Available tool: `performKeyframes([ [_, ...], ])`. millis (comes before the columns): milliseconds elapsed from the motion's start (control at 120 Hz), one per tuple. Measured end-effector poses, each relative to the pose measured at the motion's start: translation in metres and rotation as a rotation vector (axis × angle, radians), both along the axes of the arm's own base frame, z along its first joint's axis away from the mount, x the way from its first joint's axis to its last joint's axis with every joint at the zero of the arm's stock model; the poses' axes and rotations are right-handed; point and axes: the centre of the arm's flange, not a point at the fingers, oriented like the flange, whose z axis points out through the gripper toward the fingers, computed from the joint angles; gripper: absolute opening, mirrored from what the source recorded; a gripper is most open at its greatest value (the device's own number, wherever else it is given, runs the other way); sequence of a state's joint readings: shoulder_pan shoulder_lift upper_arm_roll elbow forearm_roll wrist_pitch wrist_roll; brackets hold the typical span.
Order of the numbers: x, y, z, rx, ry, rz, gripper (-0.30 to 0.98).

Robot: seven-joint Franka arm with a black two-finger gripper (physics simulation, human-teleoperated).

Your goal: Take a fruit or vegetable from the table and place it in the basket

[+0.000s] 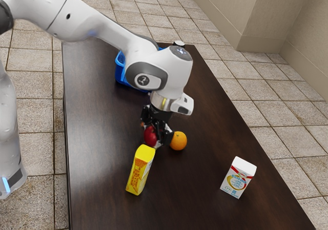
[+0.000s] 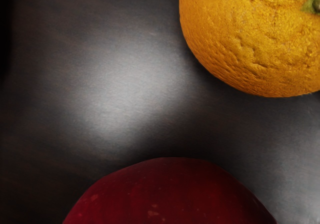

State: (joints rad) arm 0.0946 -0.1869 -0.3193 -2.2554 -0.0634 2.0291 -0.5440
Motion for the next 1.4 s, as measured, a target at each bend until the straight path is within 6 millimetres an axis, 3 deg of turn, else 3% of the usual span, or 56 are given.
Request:
performKeyframes([
  [158, 0.017, -0.011, 0.063, -0.014, -0.072, -0.014, 0.36],
  [317, 0.023, -0.008, 0.1, -0.016, -0.086, -0.009, 0.36],
  [367, 0.028, 0.013, 0.109, -0.009, -0.088, 0.031, 0.35],
  [608, 0.044, 0.164, 0.142, 0.048, -0.081, 0.3, 0.36],
  [792, 0.057, 0.272, 0.142, 0.067, -0.048, 0.46, 0.35],
  [1025, 0.061, 0.383, 0.127, 0.047, -0.02, 0.597, 0.36],
  [1158, 0.082, 0.415, 0.117, 0.034, -0.03, 0.6, 0.36],
  [1275, 0.084, 0.417, 0.116, 0.035, -0.034, 0.592, 0.53],
  [1400, 0.084, 0.416, 0.118, 0.035, -0.038, 0.586, 0.62],
])
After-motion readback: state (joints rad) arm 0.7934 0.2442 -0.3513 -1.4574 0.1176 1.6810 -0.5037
